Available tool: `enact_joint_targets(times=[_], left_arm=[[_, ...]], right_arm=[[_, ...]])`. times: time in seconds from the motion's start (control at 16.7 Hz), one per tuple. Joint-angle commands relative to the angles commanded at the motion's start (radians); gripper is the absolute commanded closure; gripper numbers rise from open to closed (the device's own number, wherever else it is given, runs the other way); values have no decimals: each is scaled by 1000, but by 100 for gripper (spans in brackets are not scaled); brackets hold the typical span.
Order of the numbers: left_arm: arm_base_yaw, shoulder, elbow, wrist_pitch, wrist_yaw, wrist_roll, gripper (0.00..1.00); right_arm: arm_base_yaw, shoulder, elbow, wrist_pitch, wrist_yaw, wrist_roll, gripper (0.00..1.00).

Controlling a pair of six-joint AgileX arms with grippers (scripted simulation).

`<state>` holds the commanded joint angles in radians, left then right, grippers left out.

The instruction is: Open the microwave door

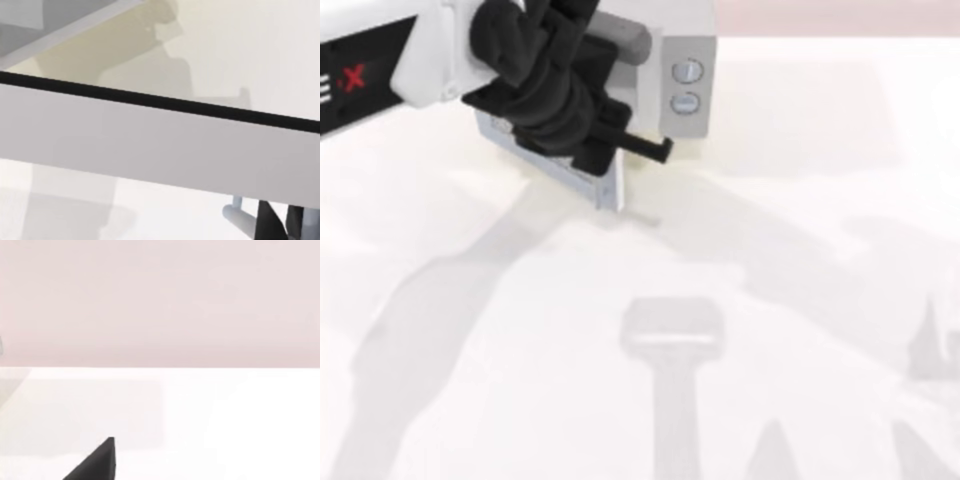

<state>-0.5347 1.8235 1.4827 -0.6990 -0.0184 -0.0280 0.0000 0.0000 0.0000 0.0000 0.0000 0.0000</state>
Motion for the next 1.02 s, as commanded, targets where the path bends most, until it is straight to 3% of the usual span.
enact_joint_targets(times=[1.02], left_arm=[[4,-12,-14,5,19,23,100]], right_arm=[[0,0,0,0,0,0,0]])
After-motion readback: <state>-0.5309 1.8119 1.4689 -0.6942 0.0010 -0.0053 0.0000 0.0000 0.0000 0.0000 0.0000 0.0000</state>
